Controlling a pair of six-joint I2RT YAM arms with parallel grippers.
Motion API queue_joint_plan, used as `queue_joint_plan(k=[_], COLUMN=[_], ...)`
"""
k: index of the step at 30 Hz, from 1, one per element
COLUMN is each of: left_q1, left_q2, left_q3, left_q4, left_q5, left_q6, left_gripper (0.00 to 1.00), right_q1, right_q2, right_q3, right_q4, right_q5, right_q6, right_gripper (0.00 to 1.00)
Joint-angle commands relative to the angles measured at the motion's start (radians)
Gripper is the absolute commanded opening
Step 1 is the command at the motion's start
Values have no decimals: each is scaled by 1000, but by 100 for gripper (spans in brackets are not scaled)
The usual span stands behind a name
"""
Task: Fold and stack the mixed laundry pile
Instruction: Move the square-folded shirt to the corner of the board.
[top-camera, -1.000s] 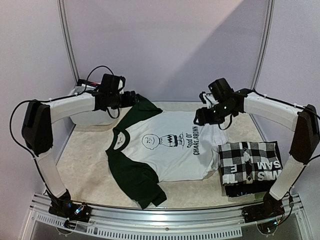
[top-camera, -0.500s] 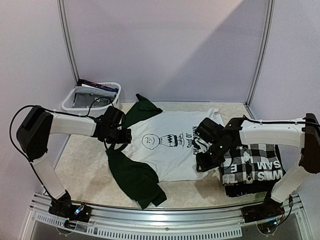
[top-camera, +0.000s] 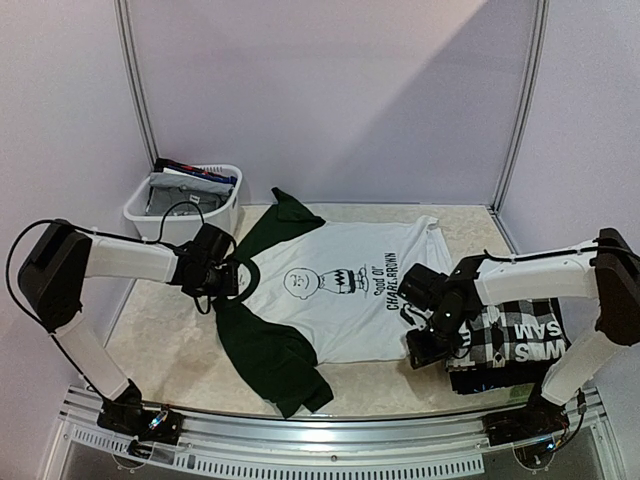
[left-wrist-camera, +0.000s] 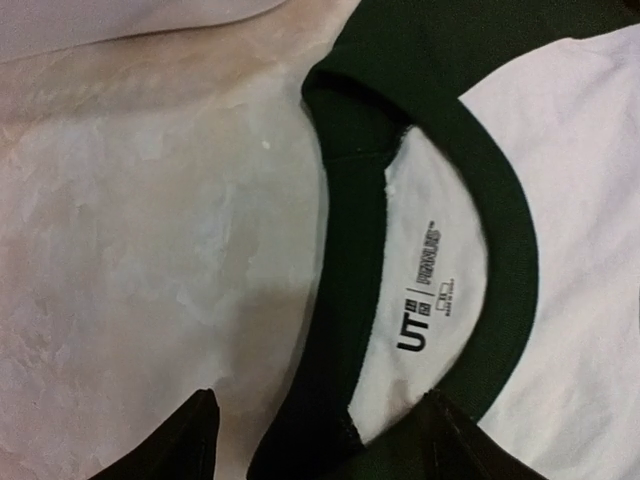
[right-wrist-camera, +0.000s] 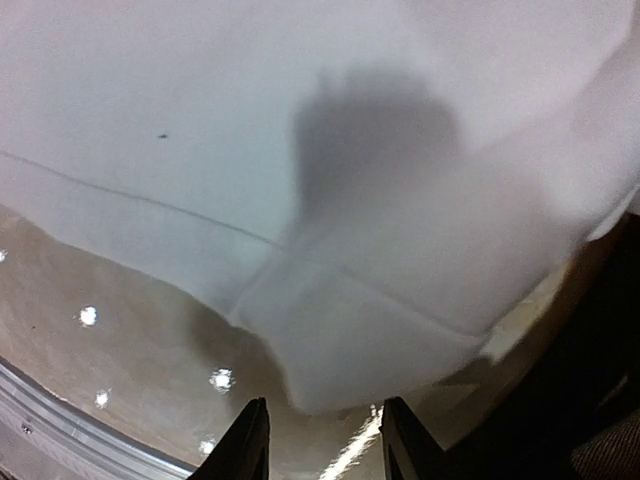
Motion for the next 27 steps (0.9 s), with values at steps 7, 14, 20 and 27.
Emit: queue_joint_plan(k=[7, 14, 20, 27], left_q1=[29, 49, 93, 136], left_q2=[70, 104, 76, 65], left_q3=[-48, -96, -117, -128], left_q4=[2, 126, 135, 163], left_q5=[-23, 55, 30, 38], left_q6=[-55, -69, -65, -82], left_gripper=[66, 21, 3, 1], right_q1=[-118, -167, -193, -196], right_q2=[-37, -40, -19, -15], right_q3=[-128, -155, -162, -153], right_q4=[33, 50, 28, -56], right_q5=[66, 148, 209, 315], right_q6=[64, 84, 122, 201], right_gripper=[37, 32, 29, 22])
